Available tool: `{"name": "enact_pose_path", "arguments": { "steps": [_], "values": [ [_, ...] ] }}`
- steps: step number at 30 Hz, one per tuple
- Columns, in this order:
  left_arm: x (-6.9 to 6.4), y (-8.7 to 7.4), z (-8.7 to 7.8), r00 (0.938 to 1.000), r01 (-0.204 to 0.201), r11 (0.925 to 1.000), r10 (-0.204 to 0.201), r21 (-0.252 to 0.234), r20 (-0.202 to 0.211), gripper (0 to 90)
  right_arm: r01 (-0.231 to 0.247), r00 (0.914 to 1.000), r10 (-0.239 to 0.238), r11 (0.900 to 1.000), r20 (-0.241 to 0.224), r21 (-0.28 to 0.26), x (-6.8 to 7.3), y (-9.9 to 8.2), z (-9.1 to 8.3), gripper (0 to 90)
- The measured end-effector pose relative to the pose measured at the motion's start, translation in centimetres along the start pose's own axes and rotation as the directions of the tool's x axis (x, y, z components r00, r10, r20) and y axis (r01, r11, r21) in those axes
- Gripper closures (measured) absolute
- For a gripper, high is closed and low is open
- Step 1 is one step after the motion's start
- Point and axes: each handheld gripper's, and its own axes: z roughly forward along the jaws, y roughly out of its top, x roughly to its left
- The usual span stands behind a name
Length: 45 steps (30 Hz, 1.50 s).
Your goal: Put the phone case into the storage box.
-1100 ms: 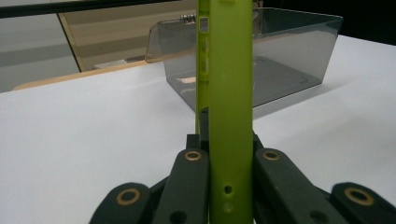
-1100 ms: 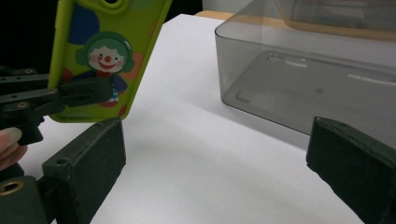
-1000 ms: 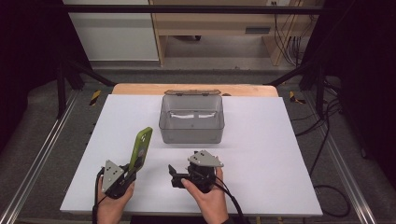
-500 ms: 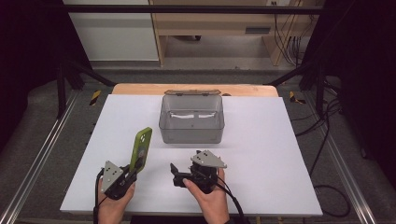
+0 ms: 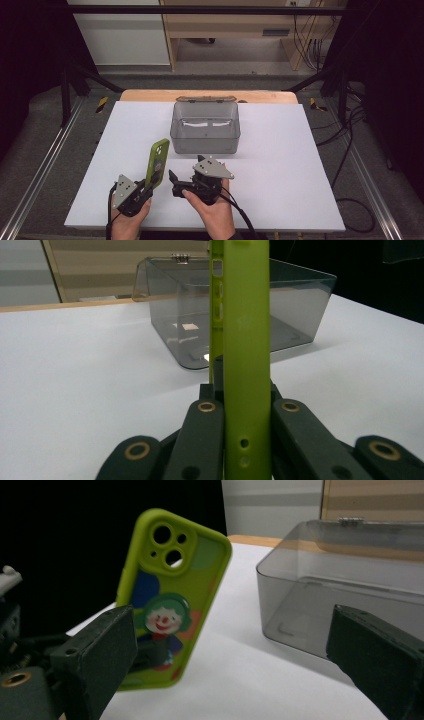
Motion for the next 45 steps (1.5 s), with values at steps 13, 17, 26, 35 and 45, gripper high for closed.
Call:
{"name": "enact_pose_path", "arguments": {
  "steps": [13,17,26,35,45],
  "values": [
    [-0.5,0.1,-0.1,1.0000,0.009,0.9991,-0.009,-0.041,0.005,86.7,-0.016,0.9991,0.015,0.9997,-0.039,-0.021,1.7,0.8,1.2,12.4],
    [-0.7,0.0,-0.2,0.9999,0.013,0.9985,-0.013,-0.054,0.004,86.7,-0.032,0.9986,0.031,0.9991,-0.042,-0.029,2.0,1.0,1.4,16.1],
    [-0.9,0.0,-0.1,0.9999,0.009,0.9980,-0.008,-0.062,0.006,86.7,-0.035,0.9959,0.032,0.9987,-0.084,-0.037,2.6,1.2,1.8,32.8],
    [-1.1,0.0,-0.1,1.0000,-0.003,0.9978,0.003,-0.067,-0.001,86.7,-0.035,0.9912,0.035,0.9994,-0.128,-0.001,3.6,0.9,2.5,44.0],
    [-1.1,0.0,-0.2,0.9998,-0.004,0.9963,0.002,-0.085,-0.020,86.7,-0.076,0.9893,0.079,0.9966,-0.123,0.034,4.2,0.5,3.6,47.4]
  ]
}}
